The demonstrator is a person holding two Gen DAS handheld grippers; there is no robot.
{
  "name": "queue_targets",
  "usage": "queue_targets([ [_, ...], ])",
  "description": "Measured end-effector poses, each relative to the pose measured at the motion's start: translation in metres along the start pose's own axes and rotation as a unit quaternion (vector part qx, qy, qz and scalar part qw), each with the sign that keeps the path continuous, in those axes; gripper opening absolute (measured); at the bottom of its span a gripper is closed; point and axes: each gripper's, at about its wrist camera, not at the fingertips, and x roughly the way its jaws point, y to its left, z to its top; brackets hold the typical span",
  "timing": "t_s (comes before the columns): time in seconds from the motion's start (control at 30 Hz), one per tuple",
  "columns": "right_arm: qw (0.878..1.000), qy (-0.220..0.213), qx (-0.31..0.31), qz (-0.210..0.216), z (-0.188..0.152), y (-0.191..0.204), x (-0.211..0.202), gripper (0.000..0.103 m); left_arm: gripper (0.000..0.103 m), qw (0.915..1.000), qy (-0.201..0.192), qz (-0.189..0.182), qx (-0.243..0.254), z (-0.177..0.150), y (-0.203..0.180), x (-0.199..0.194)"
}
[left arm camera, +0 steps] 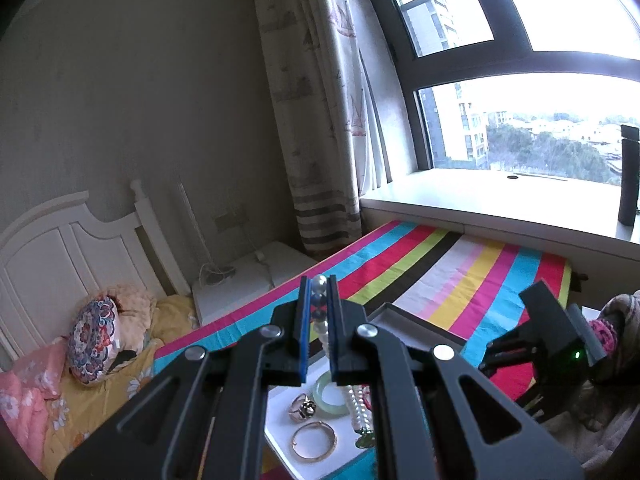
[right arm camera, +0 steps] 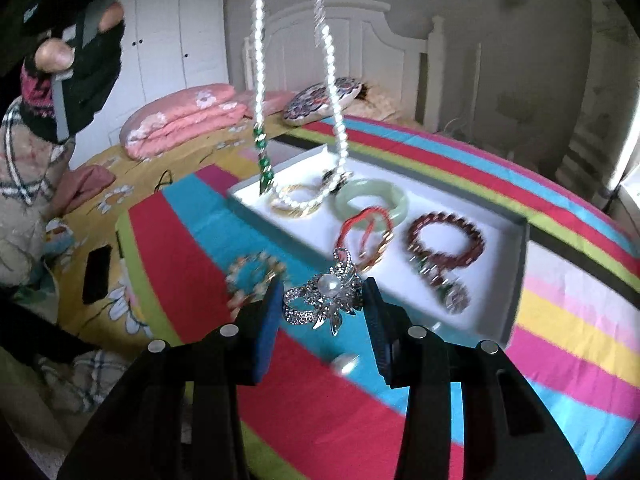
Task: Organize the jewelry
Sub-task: 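Lower the pearl necklace and silver brooch into the tray and open both grippers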
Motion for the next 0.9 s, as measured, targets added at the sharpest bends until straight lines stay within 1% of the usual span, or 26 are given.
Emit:
queue_targets([
  [0.17, 1.0, -0.009, 0.004, -0.024, 0.02, -0.024, 0.007, 0.04, 0.007, 0.9998, 0.016, 0.005, -0.008, -0.003, 0.008, 0.018],
  [0.33, 0.999, -0.006, 0.008, -0.042, 0.034, -0.043, 0.023, 0.04, 0.007, 0.9995, 0.025, 0.005, -0.015, -0.003, 0.016, 0.033],
  [0.5, 0.998, 0.006, 0.013, -0.06, 0.042, -0.061, 0.04, 0.041, 0.007, 0.9998, 0.019, -0.002, -0.011, 0.004, 0.012, 0.038],
  [0.67, 0.997, 0.027, 0.017, -0.077, 0.045, -0.079, 0.061, 0.041, 0.007, 0.9998, 0.01, -0.012, -0.008, 0.009, 0.005, 0.039],
  [0.73, 0.996, 0.038, 0.015, -0.081, 0.043, -0.083, 0.069, 0.041, 0.007, 0.9997, 0.016, -0.012, -0.01, 0.005, 0.005, 0.044],
  [0.9, 0.994, 0.062, 0.013, -0.094, 0.038, -0.088, 0.086, 0.041, 0.007, 0.9984, 0.05, -0.008, -0.026, -0.022, 0.009, 0.066],
])
